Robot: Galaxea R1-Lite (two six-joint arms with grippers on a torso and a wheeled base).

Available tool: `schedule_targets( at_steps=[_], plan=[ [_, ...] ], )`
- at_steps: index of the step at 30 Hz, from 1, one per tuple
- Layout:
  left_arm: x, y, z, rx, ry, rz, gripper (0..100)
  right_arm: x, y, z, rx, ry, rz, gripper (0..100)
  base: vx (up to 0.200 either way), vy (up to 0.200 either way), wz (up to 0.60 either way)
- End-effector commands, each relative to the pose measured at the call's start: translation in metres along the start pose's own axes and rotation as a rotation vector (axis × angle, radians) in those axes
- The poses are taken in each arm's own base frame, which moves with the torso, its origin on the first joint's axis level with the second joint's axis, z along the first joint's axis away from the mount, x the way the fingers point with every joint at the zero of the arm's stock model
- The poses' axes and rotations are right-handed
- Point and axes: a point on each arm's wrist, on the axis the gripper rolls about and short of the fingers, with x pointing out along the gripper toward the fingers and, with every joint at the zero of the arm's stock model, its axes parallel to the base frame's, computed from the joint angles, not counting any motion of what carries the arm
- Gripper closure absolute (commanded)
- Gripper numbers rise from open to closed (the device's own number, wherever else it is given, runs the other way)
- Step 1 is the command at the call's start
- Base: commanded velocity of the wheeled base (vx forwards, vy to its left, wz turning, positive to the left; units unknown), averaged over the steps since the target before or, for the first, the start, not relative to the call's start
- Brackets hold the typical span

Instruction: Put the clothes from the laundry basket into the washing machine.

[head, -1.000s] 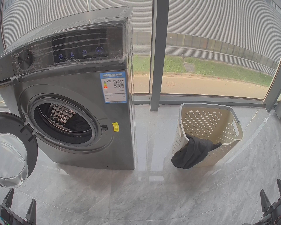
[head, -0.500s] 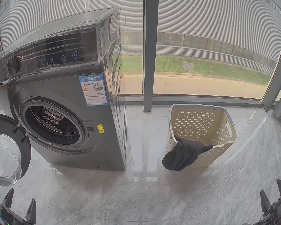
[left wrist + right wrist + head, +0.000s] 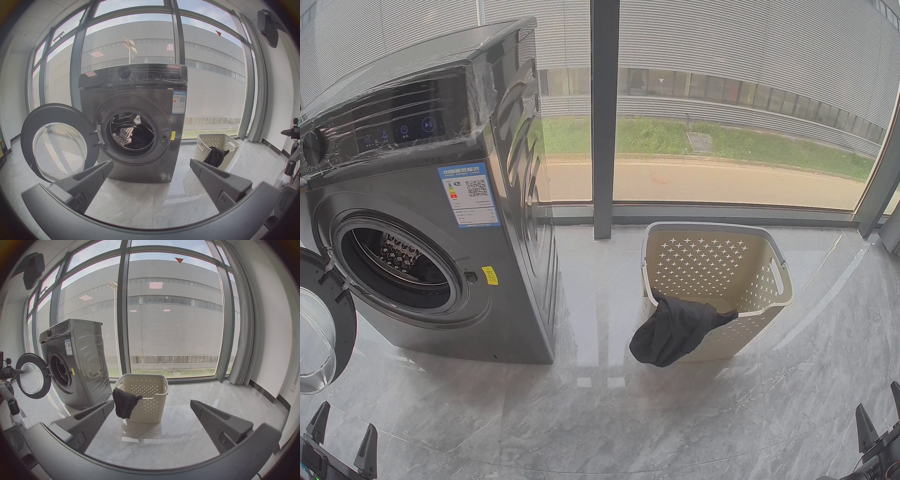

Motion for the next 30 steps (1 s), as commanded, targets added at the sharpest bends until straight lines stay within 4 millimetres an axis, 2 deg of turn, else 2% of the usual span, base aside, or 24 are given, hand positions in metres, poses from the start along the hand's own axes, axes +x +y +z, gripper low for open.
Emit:
schedule_targets(
  at_steps=[1, 11, 17, 30],
  plan=[
    [0.0003, 0.0001, -0.0047, -0.001, 0.004, 0.0, 0, 0.0, 0.0, -0.0052, 0.0, 0.001, 0.0, 0, 0.0, 0.0, 0.0],
    [0.0003, 0.0001, -0.0047, -0.002, 0.004, 0.001, 0, 0.0, 0.0, -0.005, 0.0, -0.001, 0.0, 0, 0.0, 0.0, 0.0],
    [0.0003, 0.0001, -0.0047, -0.002, 0.004, 0.001, 0, 0.0, 0.0, -0.0052, 0.0, 0.001, 0.0, 0, 0.0, -0.2, 0.0],
    [0.0002, 0.0, -0.0047, -0.001, 0.002, 0.0, 0, 0.0, 0.0001, -0.0052, 0.002, 0.001, -0.003, 0, 0.0, 0.0, 0.0]
  ],
)
